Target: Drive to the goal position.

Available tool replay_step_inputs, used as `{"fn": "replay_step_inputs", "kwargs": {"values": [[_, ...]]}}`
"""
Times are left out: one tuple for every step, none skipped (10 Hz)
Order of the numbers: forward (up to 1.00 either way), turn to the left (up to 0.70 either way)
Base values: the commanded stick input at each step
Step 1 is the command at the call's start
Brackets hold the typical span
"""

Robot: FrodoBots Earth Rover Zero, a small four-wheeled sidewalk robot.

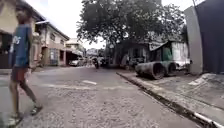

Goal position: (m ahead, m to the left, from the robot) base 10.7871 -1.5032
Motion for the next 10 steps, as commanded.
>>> {"fn": "replay_step_inputs", "kwargs": {"values": [[1.00, 0.00], [1.00, 0.00], [1.00, 0.00], [1.00, 0.00], [1.00, 0.00], [1.00, 0.00], [1.00, 0.00], [1.00, 0.04], [1.00, 0.22], [1.00, 0.27]]}}
